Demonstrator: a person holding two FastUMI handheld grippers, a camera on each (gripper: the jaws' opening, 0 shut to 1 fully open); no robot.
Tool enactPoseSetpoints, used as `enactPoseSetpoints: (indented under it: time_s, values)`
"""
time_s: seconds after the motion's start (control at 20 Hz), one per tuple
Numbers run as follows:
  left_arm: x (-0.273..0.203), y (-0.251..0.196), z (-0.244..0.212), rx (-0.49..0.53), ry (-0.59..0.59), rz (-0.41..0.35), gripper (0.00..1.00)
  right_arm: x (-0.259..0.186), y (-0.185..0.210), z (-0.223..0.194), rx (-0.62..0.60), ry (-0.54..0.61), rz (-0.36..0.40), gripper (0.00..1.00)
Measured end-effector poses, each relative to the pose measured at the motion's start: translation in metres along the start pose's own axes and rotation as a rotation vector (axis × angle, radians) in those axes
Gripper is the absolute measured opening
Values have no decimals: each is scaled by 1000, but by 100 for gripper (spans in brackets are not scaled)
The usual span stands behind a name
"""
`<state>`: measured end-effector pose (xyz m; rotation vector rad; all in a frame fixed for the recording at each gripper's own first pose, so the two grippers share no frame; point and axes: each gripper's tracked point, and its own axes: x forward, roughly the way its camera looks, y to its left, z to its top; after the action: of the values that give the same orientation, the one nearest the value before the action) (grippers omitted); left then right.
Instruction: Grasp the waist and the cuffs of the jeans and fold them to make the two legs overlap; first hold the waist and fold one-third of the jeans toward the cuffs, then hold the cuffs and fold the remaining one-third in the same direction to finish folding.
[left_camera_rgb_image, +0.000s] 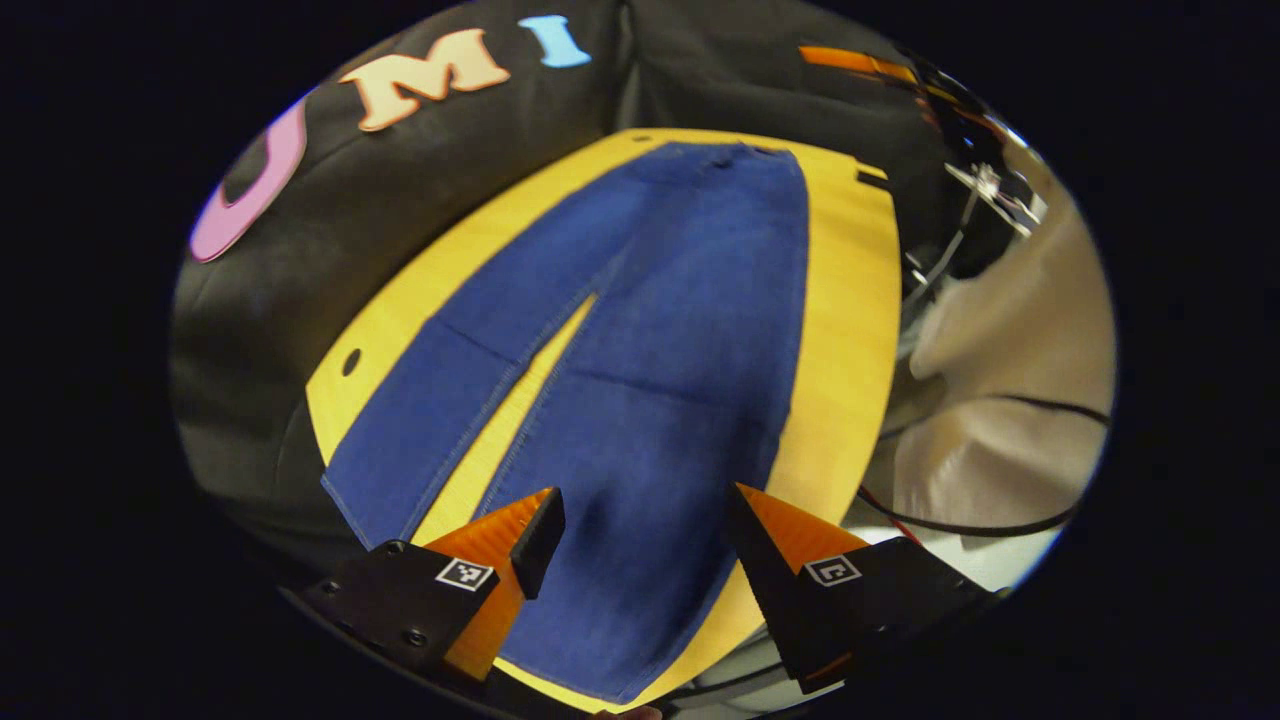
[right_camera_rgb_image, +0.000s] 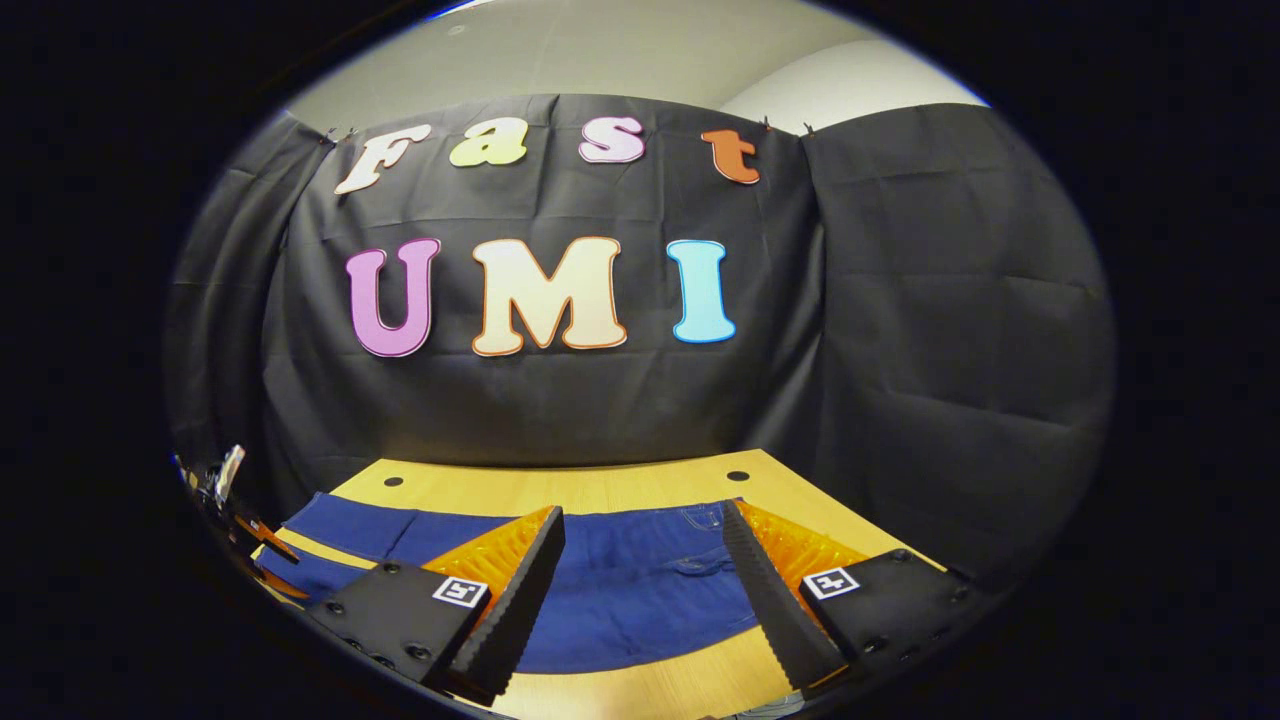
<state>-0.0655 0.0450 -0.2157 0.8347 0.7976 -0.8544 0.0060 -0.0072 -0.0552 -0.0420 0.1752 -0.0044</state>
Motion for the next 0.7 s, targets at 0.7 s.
enactPoseSetpoints:
  time_s: [0.7]
  values:
    - [2, -10, -106, 19, 304, -124, 96, 1, -5, -29, -30, 74, -14, 98]
